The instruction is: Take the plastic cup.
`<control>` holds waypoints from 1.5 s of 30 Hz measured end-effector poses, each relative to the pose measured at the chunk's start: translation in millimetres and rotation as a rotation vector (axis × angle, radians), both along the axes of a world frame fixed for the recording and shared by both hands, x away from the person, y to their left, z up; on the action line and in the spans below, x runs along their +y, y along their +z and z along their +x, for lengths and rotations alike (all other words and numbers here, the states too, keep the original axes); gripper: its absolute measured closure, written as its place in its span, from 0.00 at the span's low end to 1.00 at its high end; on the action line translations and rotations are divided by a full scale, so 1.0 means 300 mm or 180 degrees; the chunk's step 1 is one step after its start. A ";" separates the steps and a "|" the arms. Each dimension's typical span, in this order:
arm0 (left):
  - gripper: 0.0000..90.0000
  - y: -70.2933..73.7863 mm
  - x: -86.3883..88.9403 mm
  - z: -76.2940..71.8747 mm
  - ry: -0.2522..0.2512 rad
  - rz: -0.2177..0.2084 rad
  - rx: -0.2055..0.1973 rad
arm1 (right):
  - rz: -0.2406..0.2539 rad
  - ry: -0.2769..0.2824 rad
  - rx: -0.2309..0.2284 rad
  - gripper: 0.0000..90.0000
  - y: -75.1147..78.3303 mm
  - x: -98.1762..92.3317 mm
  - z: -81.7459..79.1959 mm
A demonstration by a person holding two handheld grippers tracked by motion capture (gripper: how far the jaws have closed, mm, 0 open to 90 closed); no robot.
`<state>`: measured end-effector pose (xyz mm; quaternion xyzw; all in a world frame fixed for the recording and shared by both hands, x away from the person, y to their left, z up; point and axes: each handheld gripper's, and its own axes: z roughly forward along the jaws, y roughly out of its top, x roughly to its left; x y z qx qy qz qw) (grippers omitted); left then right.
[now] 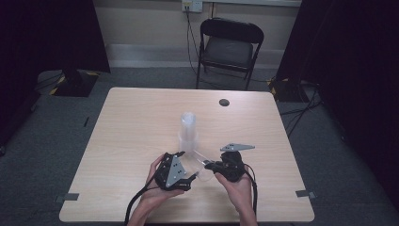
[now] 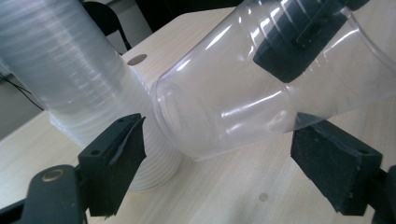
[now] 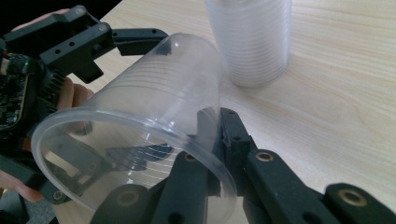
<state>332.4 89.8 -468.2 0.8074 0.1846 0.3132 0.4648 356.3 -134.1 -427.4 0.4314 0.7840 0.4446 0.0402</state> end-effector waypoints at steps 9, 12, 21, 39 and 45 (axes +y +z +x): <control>0.17 -0.004 -0.017 -0.012 -0.0058 0.0076 -0.0124 | -0.0137 0.0027 0.0084 0.99 0.005 0.023 0.011; 0.17 -0.003 -0.018 -0.014 -0.0061 0.0056 -0.0149 | -0.0161 0.0049 0.0107 0.98 0.005 0.029 0.013; 0.19 -0.007 -0.037 -0.027 -0.0167 0.0066 -0.0202 | -0.0220 0.0070 0.0115 0.97 0.007 0.053 0.025; 0.28 -0.005 -0.060 -0.051 -0.0250 -0.0023 -0.0295 | -0.0242 0.0141 0.0182 0.98 -0.005 0.092 0.039; 0.28 -0.004 -0.061 -0.051 -0.0251 0.0009 -0.0272 | -0.0276 0.0151 0.0186 0.98 -0.009 0.098 0.040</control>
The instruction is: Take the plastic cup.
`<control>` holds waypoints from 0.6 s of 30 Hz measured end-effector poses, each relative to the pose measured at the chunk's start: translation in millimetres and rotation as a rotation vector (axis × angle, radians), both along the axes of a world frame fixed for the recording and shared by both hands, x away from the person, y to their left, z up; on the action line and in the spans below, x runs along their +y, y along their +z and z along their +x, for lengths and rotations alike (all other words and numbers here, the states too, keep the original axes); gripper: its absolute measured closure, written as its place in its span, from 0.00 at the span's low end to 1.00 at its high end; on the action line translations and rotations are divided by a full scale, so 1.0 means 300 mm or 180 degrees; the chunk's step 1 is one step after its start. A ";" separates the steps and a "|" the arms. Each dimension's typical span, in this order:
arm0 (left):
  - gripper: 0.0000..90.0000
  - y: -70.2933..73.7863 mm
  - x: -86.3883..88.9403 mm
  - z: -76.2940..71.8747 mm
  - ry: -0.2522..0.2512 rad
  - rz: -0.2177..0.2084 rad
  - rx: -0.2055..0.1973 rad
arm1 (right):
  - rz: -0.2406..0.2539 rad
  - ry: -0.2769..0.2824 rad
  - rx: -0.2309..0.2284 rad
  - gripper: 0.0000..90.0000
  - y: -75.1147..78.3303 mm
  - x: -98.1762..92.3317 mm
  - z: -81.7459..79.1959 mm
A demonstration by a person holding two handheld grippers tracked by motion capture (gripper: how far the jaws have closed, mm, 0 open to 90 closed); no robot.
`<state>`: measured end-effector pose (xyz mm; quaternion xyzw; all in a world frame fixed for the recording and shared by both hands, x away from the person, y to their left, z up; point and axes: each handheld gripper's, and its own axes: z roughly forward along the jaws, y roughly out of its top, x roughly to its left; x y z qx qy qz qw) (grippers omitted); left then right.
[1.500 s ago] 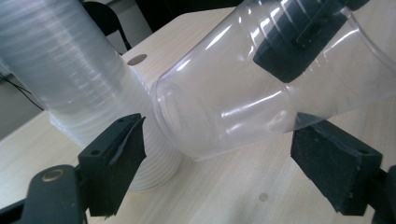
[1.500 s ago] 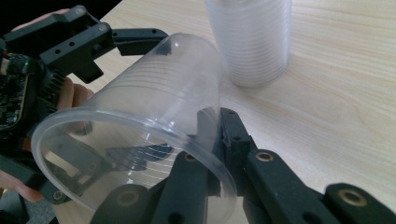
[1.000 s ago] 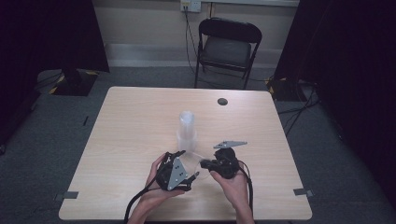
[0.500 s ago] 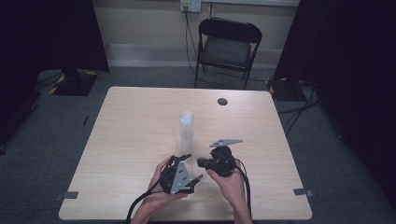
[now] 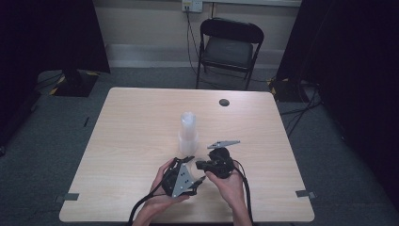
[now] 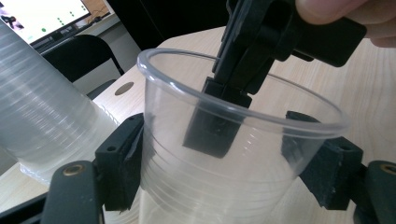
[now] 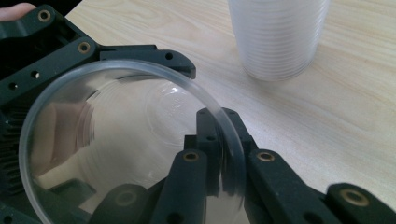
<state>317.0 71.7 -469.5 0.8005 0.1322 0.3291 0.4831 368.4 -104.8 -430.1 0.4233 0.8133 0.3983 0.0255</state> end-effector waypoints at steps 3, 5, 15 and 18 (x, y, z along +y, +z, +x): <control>0.28 -0.001 -0.002 0.000 -0.0003 -0.0006 -0.0009 | -0.0017 -0.0011 0.0017 0.98 -0.001 0.003 0.001; 0.27 0.001 -0.005 0.001 0.0002 -0.0067 -0.0003 | -0.0032 -0.0011 0.0012 0.98 0.000 0.005 0.000; 0.25 0.000 -0.016 0.001 0.0001 -0.0057 0.0020 | -0.0070 -0.0027 0.0020 0.98 -0.004 0.008 0.001; 0.25 0.000 -0.014 0.000 -0.0006 -0.0033 -0.0007 | -0.0096 -0.0022 0.0033 0.98 -0.006 0.011 0.000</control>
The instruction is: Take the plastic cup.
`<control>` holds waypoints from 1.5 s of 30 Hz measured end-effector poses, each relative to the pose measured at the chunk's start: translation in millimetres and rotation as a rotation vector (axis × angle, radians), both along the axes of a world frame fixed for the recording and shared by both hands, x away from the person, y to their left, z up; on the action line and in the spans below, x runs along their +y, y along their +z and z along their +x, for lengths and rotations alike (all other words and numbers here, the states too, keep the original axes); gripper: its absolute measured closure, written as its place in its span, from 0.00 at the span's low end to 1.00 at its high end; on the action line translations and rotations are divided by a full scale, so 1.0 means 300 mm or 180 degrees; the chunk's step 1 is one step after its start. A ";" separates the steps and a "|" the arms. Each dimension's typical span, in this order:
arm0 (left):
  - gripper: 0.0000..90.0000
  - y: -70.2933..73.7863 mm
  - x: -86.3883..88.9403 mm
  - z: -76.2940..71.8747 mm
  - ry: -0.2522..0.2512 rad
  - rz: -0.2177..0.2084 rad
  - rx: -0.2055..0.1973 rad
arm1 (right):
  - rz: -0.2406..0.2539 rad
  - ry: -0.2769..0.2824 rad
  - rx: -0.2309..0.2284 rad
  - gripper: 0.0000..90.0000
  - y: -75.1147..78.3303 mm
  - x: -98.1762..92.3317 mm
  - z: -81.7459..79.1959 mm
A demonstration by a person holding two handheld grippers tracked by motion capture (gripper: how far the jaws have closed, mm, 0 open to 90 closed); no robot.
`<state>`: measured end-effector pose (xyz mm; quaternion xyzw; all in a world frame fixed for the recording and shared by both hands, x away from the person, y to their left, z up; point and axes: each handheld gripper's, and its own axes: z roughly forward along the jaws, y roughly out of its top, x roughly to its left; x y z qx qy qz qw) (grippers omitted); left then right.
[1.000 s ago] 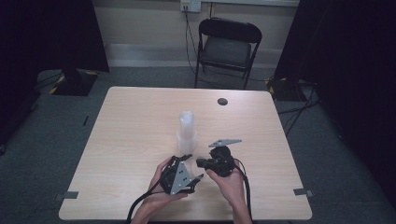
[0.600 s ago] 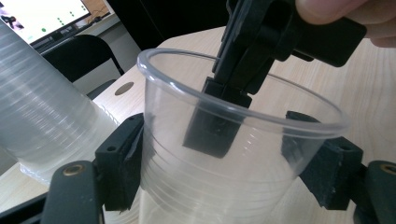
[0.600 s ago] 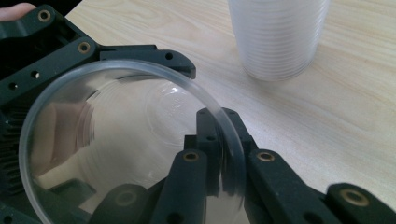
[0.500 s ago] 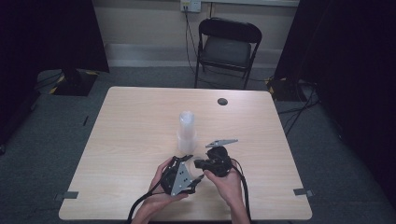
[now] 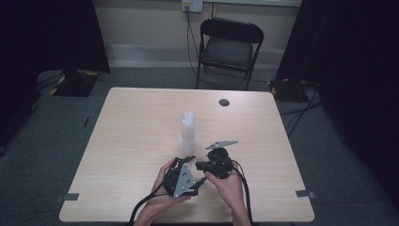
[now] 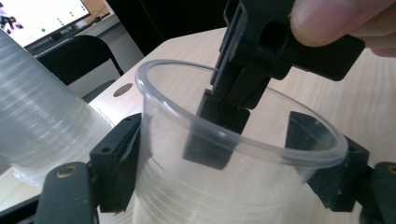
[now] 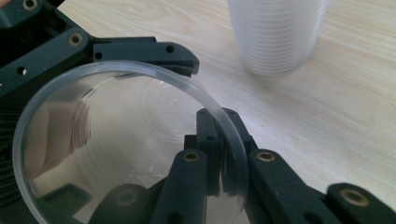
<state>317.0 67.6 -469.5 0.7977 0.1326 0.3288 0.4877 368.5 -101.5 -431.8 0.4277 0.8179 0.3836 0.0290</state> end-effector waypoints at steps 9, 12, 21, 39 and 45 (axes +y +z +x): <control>0.29 0.002 -0.001 -0.007 -0.0005 -0.0028 -0.0069 | 0.0004 0.0001 0.0007 0.97 0.000 0.004 -0.001; 0.32 0.002 0.000 -0.002 0.0000 -0.0102 0.0006 | 0.0026 -0.0022 -0.0015 0.94 0.001 0.002 -0.001; 0.32 0.005 0.013 0.004 0.0033 -0.0204 0.0103 | 0.0114 -0.0038 -0.0065 0.92 0.003 0.004 -0.004; 0.32 0.000 0.031 0.022 0.0027 -0.0381 0.0230 | 0.0286 -0.0017 -0.0202 0.81 0.014 -0.005 -0.014; 0.32 -0.003 0.031 0.023 0.0041 -0.0435 0.0230 | 0.0326 -0.0017 -0.0196 0.78 0.014 -0.002 -0.014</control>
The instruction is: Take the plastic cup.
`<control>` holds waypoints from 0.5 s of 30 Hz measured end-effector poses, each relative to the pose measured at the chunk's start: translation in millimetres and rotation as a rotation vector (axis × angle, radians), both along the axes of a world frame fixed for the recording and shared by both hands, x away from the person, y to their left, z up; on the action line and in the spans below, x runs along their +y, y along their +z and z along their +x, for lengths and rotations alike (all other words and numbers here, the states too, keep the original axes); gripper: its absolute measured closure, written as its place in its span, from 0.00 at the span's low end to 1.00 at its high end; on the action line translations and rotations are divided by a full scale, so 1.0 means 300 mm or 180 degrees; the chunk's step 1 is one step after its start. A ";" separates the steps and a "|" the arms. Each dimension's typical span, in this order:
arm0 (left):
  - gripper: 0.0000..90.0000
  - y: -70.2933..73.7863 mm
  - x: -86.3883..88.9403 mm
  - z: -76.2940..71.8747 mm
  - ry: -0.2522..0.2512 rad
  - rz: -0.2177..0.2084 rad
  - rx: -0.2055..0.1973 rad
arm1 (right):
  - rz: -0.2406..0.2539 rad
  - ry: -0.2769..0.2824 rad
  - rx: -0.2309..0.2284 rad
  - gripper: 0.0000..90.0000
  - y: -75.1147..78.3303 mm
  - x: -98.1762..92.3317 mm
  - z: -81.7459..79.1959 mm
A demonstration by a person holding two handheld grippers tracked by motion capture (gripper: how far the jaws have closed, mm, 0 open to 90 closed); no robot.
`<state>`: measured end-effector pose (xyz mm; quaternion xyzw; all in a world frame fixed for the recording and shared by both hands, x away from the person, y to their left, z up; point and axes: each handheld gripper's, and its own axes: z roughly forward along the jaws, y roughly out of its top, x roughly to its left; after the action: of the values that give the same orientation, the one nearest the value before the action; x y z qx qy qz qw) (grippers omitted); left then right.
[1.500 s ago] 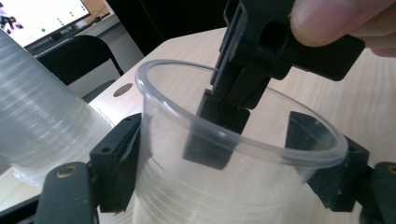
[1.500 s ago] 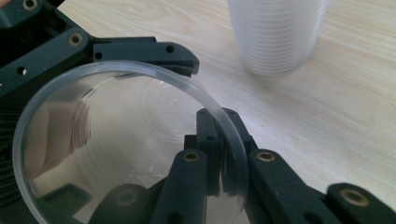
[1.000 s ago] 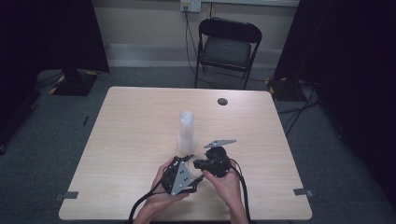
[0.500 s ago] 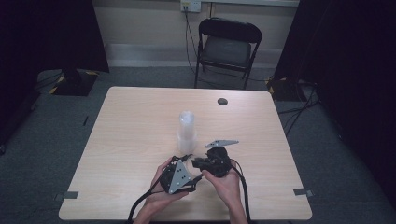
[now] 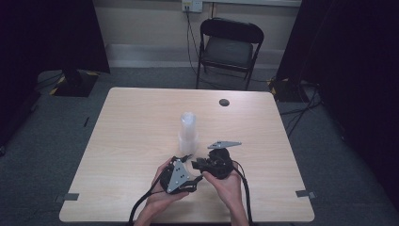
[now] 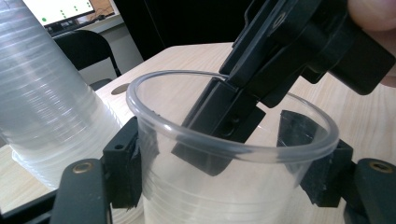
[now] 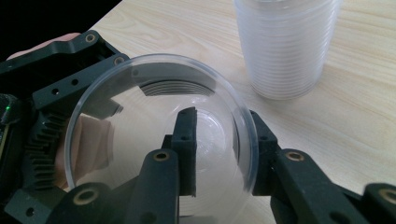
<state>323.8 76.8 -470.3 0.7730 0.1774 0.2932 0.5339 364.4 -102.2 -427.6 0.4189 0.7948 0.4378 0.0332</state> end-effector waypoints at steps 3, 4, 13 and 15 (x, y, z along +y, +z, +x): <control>0.32 0.004 0.003 -0.002 0.0028 0.0047 -0.0043 | -0.0013 0.0005 -0.0010 0.77 0.001 0.002 -0.001; 0.32 0.004 0.003 -0.001 0.0032 0.0041 -0.0034 | -0.0009 0.0008 -0.0023 0.76 0.002 0.001 -0.001; 0.32 0.001 0.006 0.005 0.0053 0.0050 -0.0004 | 0.0054 0.0004 -0.0073 0.73 0.010 -0.007 -0.003; 0.32 0.000 0.007 0.007 0.0058 -0.0007 0.0024 | 0.0051 -0.0007 -0.0086 0.71 0.012 -0.007 -0.004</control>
<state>325.9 78.8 -470.3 0.7719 0.1868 0.2949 0.5313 363.3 -104.4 -424.0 0.4140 0.7903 0.4497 0.0411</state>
